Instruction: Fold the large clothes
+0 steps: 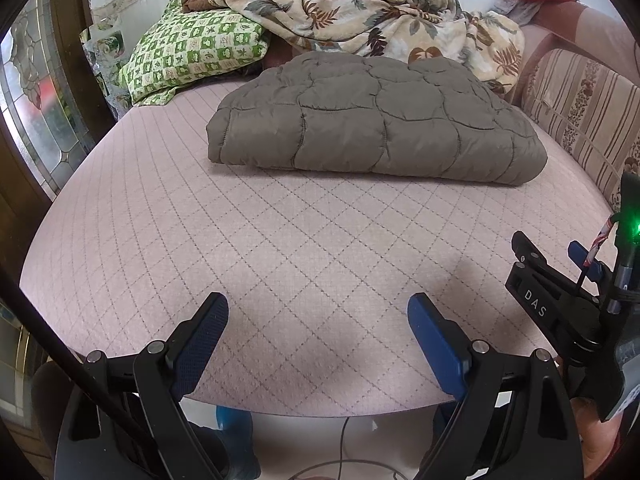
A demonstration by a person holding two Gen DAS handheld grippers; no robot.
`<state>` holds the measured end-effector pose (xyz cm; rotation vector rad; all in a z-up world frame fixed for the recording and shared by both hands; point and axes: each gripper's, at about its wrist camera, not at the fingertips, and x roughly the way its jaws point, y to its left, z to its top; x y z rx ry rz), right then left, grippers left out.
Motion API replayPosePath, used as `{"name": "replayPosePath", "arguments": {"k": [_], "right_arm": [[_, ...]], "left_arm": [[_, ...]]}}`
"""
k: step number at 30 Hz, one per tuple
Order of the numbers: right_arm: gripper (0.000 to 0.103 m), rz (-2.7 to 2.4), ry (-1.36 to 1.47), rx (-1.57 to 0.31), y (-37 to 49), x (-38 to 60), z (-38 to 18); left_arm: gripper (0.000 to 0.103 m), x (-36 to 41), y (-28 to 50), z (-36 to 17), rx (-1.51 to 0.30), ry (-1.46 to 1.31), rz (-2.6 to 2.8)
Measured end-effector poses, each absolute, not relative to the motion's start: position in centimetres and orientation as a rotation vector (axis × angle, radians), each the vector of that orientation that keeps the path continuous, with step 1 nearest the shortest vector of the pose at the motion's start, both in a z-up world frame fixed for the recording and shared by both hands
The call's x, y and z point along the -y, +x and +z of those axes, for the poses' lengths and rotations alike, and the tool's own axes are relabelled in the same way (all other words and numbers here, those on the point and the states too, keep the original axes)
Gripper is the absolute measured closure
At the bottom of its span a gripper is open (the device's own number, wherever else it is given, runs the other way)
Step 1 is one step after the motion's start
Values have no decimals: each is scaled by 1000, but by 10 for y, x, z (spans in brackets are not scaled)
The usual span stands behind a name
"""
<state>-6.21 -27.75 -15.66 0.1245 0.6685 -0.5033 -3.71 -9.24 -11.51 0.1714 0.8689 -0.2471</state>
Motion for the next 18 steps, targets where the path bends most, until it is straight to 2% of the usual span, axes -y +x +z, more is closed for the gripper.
{"name": "replayPosePath", "arguments": {"k": [18], "right_arm": [[20,-531,130,-656,-72,283,-155]], "left_arm": [[12,87,-50,-103,-857,138,-235]]}}
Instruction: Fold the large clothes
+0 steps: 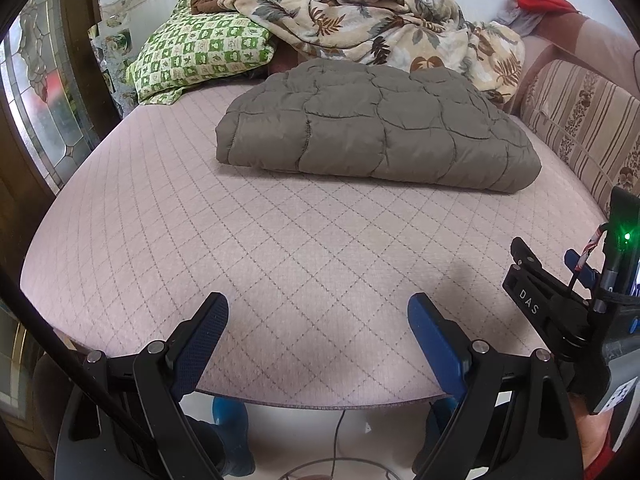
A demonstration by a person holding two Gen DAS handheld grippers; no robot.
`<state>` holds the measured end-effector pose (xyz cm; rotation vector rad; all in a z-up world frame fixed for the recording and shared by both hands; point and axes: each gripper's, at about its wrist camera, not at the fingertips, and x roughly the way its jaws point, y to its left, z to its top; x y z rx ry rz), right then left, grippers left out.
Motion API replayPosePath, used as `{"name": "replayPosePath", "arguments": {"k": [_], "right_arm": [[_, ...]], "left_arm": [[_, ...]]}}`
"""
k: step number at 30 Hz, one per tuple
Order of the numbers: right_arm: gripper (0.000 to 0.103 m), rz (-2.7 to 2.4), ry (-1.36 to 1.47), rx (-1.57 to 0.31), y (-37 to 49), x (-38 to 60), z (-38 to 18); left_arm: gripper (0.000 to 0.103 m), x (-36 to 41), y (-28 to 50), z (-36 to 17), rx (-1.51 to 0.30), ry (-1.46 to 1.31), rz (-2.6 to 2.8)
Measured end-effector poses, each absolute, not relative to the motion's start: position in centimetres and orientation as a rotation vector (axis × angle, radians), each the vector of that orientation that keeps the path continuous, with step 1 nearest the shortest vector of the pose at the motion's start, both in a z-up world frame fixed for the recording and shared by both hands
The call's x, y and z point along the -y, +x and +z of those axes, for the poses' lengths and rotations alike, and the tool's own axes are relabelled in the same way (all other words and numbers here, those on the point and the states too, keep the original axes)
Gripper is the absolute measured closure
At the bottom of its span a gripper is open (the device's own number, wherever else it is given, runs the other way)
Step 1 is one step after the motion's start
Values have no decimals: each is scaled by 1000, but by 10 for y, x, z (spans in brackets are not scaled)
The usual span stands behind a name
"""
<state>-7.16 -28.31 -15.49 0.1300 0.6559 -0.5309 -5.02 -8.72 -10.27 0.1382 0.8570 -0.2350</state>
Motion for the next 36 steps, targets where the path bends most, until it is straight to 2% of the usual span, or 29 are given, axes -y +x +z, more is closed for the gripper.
{"name": "replayPosePath", "arguments": {"k": [18,36], "right_arm": [[20,-550,74,-630,-80,275,-153],[20,-521,79,-613,-83,269,-150]], "left_arm": [[12,86,-63,-91,-823,125,-247],[12,87,-57,-99,-866,107,-258]]}}
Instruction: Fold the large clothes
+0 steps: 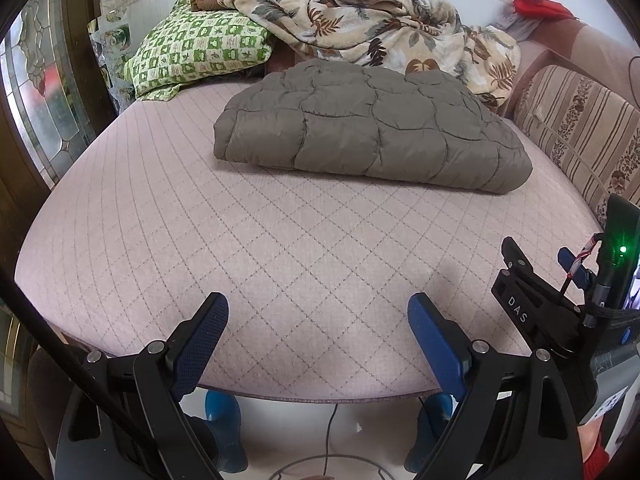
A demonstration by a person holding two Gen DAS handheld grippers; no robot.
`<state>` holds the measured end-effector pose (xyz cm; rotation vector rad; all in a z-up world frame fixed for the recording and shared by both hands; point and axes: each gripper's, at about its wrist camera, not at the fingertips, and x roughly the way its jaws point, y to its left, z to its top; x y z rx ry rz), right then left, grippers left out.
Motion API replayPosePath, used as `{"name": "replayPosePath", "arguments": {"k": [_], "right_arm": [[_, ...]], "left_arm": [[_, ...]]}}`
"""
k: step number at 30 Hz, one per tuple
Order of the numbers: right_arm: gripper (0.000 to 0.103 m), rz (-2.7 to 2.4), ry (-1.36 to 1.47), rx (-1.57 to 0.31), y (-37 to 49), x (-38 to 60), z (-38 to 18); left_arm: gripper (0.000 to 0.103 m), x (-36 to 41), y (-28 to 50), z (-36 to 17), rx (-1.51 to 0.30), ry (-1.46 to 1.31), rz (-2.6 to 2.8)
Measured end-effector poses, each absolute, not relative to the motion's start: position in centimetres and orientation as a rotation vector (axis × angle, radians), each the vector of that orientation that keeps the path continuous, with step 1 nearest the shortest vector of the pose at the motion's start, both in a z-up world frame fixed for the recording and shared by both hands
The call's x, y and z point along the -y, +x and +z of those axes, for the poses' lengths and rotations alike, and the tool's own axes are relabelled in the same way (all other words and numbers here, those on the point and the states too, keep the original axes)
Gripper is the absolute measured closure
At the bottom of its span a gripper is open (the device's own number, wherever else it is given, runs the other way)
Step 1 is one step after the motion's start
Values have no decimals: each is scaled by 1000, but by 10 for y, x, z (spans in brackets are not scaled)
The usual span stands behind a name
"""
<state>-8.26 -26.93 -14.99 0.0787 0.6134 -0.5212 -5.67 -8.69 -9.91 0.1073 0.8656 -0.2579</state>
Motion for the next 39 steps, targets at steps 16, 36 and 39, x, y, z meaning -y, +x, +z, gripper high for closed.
{"name": "replayPosePath", "arguments": {"k": [16,36,39], "right_arm": [[19,-498,37,-610,-79,254,-152],[15,-524,180,-595,-48,329,-112],[11,-571,226,-579,-25,382,-103]], "left_arm": [[12,78,-49,-106,-874,57,-288],[17,46,89,-94,-901,67,-268],[18,37,154,-94,-941,-16,-291]]}}
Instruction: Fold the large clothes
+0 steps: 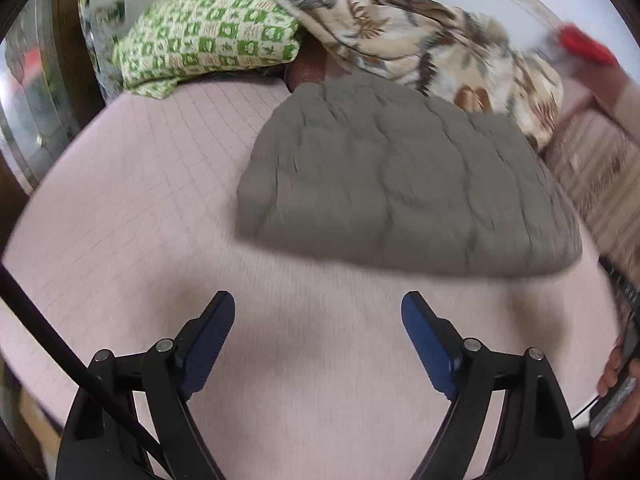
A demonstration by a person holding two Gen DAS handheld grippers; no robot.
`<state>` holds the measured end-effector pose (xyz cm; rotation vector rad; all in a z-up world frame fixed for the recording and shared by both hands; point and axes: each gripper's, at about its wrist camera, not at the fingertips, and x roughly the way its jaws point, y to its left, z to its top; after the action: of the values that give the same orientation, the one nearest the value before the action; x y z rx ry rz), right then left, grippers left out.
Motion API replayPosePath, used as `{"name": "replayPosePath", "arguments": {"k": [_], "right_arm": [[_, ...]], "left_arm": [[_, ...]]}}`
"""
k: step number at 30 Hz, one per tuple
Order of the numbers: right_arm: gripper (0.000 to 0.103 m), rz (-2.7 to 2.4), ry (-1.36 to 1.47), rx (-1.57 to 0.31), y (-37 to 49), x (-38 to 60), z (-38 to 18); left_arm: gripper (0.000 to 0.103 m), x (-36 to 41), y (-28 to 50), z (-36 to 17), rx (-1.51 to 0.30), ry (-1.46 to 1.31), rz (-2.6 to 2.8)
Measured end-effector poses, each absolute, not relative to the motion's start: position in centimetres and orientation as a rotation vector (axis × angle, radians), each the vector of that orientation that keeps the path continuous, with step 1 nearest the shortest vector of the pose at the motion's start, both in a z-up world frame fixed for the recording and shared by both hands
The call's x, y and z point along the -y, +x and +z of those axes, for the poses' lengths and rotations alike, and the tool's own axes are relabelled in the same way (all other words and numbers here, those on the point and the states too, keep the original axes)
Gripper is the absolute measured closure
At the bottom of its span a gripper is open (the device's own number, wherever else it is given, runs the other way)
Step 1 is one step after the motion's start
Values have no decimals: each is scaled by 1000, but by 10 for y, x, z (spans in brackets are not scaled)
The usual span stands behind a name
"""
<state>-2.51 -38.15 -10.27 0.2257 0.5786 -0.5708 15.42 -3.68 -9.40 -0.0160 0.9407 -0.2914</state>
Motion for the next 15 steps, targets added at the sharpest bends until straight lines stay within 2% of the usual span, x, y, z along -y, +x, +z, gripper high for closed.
{"name": "replayPosePath", "arguments": {"k": [3,9,12,13,15], "right_arm": [[11,-542,372,-629,7,448,-113],[11,-256,832,-709,60,538,-181],[19,-139,914,-748,87,533,-198],[23,-120,900,-750,93,526,-196],[23,-59,863,-751,109,503,-184]], "left_arm": [[18,29,218,-106,-991,-99,-303],[20,31,302,-153,-1135,-231,-342],[46,31,304,-146,-1131,-231,-353],[52,28,302,-140,-1114,-201,-345],[55,20,297,-137,-1092,-156,-303]]}}
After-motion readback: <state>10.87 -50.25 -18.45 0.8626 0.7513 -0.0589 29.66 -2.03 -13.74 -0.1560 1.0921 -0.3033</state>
